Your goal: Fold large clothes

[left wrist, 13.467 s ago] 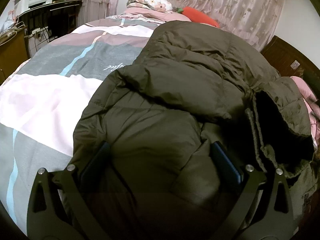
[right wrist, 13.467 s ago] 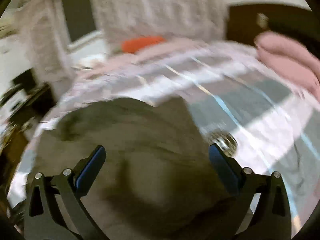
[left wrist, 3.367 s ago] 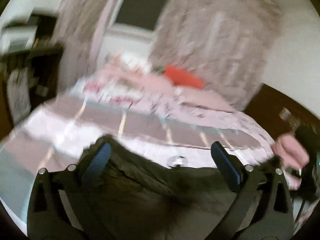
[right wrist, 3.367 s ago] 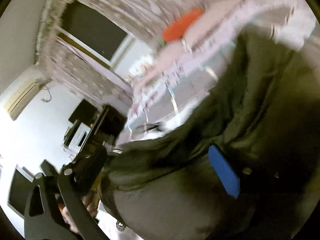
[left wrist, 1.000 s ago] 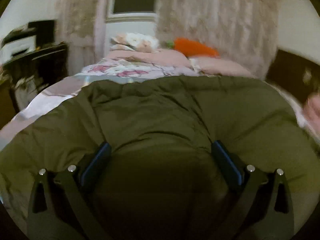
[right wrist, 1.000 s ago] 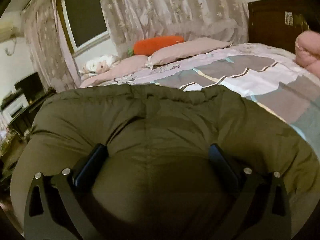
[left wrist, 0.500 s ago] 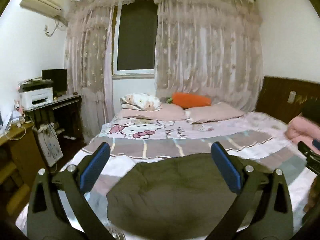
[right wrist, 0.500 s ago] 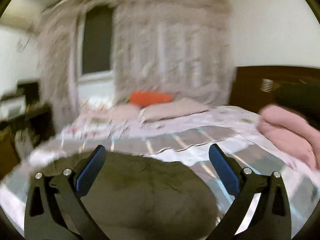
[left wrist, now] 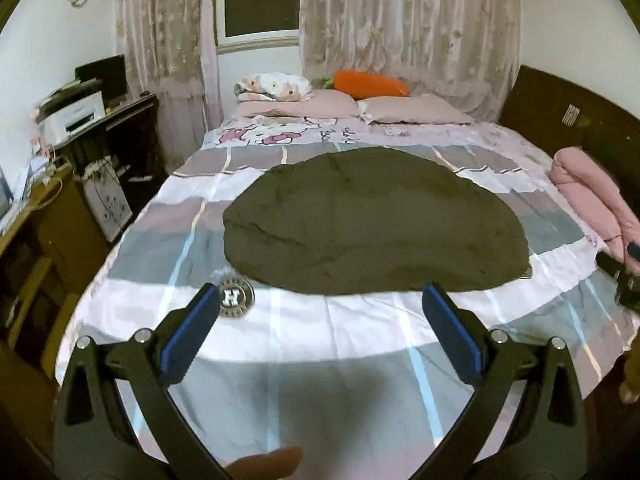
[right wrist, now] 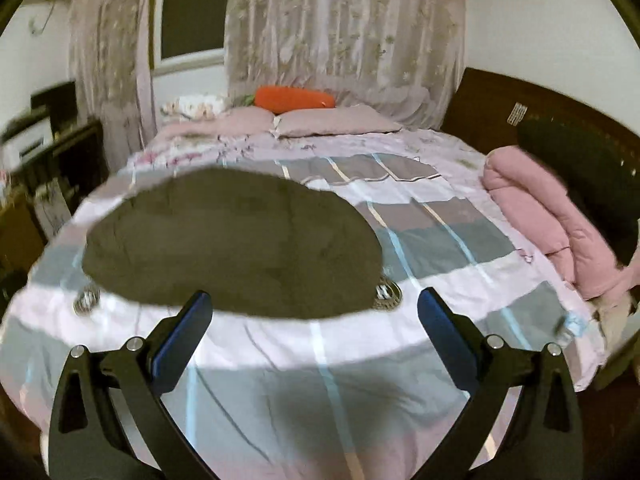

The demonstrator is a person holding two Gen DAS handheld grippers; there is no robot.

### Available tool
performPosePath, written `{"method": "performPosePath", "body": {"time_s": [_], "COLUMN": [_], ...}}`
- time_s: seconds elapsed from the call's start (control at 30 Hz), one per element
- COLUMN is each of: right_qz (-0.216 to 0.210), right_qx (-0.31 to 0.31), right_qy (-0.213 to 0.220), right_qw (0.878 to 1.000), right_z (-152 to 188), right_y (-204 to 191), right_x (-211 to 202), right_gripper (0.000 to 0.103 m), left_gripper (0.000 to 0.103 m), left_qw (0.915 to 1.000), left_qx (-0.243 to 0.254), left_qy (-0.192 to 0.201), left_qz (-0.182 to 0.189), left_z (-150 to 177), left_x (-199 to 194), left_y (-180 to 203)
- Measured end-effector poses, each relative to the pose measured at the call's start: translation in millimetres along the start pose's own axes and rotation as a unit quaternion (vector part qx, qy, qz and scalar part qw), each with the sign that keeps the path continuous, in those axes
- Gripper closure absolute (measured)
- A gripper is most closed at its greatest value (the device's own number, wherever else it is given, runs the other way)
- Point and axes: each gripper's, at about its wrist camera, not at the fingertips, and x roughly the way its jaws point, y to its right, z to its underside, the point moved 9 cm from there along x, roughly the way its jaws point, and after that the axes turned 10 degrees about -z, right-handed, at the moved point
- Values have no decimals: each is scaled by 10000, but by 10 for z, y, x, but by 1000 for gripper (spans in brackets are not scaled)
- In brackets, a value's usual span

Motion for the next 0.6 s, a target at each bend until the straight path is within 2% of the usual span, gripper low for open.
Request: {"method": "performPosePath", "body": {"time_s": [0.07, 0.23, 0.4, 0.6], "right_qz": [-132, -271, -314, -473], "right_qx": [37, 143, 103, 132], "right_qy": [-192, -389, -352, -289], "right_qw": [9997, 9988, 9988, 9984], "right_z": [157, 249, 156, 40], "right_y": [-26, -71, -119, -189], "right_x": [6, 75, 97, 66], "right_gripper": [1, 1, 1, 1], "left_gripper": [2, 2, 2, 2], "left_qw": [9999, 9996, 9996, 9997], "left_qx": [-54, -1, 176, 97], "left_qy": [55, 106, 93, 52], "left_qz": [75, 278, 214, 233], "left_z": [64, 78, 79, 59], "left_x": [-105, -266, -274, -256], "left_y": [10, 140, 235, 244]}}
